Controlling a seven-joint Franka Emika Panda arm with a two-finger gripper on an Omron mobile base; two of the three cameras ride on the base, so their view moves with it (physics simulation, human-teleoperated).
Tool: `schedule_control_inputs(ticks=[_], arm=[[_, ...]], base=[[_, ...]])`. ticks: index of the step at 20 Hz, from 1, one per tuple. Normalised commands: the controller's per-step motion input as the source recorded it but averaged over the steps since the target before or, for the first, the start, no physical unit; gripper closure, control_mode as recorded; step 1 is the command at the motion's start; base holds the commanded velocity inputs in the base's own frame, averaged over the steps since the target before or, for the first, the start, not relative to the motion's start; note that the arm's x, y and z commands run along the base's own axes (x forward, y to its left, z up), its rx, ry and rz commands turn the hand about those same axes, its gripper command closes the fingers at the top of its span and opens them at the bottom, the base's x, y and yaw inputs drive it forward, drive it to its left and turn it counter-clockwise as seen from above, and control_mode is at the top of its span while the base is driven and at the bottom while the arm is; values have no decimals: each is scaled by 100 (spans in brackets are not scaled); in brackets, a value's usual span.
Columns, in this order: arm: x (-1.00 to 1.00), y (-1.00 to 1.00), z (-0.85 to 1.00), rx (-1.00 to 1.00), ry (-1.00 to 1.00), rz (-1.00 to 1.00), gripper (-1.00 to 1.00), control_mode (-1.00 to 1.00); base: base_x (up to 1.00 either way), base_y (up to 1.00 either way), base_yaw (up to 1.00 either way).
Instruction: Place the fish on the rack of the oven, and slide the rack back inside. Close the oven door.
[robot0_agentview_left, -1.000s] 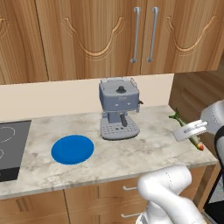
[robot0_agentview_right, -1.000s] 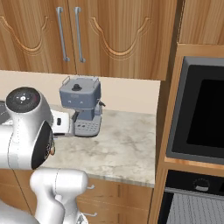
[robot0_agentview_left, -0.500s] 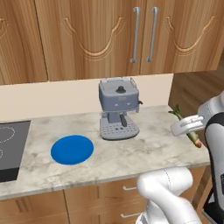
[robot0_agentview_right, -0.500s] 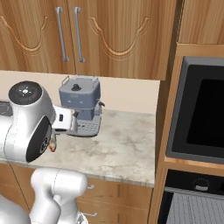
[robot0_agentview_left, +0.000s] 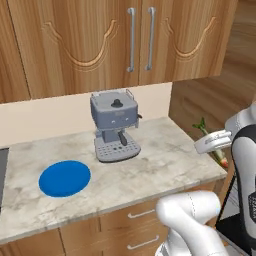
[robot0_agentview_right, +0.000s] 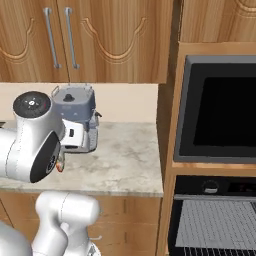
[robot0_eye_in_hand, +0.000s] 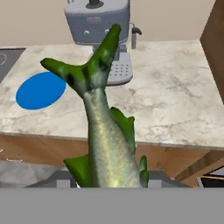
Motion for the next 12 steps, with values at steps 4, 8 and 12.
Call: schedule_control_inputs(ticks=[4,8,12], arm=[[0,0,0,0,0,0,100,100],[0,0,0,0,0,0,100,100],[0,0,0,0,0,0,100,100]], base=[[-29,0,-49],[-53,0,-56],[-47,0,-64]])
